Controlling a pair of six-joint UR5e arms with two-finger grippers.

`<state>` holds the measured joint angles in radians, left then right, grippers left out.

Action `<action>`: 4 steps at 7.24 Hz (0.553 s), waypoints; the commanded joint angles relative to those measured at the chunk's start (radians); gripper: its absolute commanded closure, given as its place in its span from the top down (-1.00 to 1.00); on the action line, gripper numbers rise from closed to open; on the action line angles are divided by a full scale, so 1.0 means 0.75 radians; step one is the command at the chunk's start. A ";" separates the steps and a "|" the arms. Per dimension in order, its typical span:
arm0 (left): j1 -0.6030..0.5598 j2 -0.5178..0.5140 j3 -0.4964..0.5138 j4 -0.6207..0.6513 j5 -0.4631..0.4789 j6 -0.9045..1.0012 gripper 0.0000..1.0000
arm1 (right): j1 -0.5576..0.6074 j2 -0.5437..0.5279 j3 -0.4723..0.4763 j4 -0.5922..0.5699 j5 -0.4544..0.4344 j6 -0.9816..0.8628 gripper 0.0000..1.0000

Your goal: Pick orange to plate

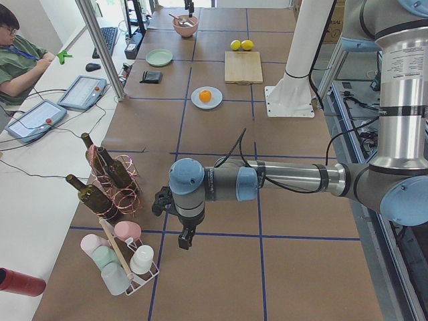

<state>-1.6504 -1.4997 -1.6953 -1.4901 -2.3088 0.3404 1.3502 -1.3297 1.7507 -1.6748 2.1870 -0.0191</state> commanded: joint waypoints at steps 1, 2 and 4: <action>0.000 0.040 -0.006 -0.001 -0.073 0.000 1.00 | 0.203 -0.228 -0.001 -0.005 -0.003 -0.142 1.00; 0.000 0.042 -0.008 -0.001 -0.108 0.000 1.00 | 0.245 -0.327 -0.001 -0.005 -0.006 -0.146 1.00; 0.000 0.042 -0.010 -0.001 -0.108 0.000 1.00 | 0.282 -0.446 -0.007 -0.011 0.011 -0.140 1.00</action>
<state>-1.6506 -1.4694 -1.7007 -1.4910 -2.3851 0.3405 1.5381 -1.6056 1.7490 -1.6801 2.1876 -0.1255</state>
